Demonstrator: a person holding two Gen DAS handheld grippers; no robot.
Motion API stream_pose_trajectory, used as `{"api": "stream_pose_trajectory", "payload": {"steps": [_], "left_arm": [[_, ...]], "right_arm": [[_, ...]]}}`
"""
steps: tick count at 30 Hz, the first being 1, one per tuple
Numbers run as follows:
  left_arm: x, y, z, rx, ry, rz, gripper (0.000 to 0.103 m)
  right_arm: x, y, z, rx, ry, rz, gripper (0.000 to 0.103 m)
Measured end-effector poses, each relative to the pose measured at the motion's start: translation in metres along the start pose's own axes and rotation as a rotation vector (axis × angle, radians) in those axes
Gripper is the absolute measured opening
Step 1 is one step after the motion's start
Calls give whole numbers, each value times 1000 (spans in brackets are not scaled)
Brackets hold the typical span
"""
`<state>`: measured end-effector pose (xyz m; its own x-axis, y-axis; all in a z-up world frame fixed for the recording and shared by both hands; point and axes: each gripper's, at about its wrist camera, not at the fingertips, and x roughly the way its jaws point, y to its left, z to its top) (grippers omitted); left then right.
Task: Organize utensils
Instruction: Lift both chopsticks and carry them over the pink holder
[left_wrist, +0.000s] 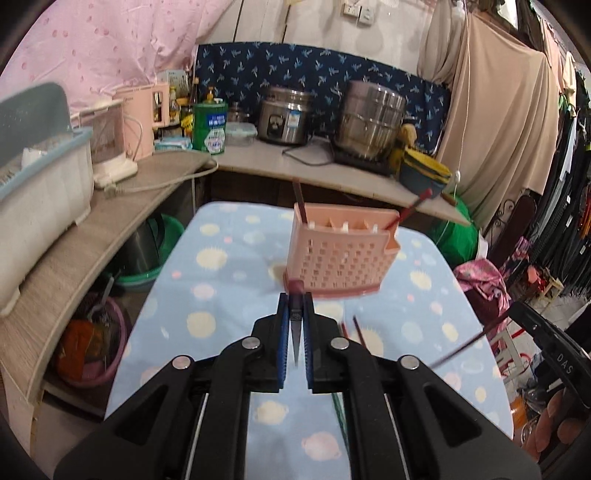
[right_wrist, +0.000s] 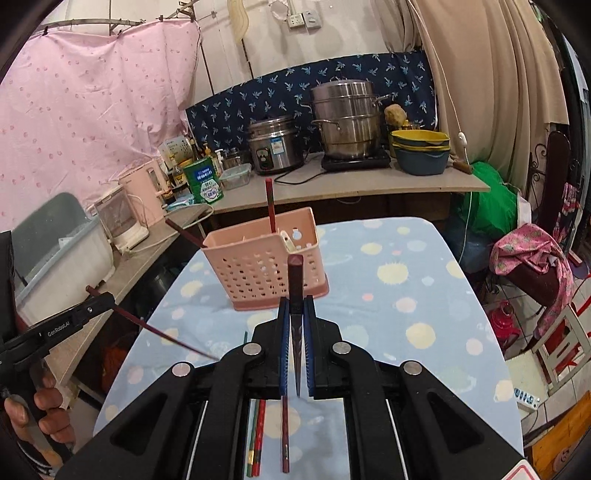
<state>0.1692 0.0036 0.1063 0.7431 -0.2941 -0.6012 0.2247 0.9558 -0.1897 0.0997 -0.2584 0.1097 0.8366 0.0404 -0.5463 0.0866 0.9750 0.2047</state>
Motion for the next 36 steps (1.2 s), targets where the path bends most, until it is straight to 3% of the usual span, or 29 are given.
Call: {"api": "stream_pose_trajectory", "payload": {"steps": [5,11,18,24,30,36], "left_arm": [[-3,-2,47,-2,-49,-19,7],[-21,-15,109,-1,-164,-55,7],[-17,-25,171,-10,-281,-71,7],[26,-26,185,-12,-279,-70,7],[68,-23,170,-14,-215,-74,7],[93,-20,158,-16,-164,-63,7]], "right_arm": [[-2,4,45,21,-65,44,7],[-4,10,100,72,-177,102,7],[21,23,154,114,-284,126,7],[71,29,171,131,-282,109,7],[127,26,161,113,-169,87,7],[154,18,145,112,-93,91,7]]}}
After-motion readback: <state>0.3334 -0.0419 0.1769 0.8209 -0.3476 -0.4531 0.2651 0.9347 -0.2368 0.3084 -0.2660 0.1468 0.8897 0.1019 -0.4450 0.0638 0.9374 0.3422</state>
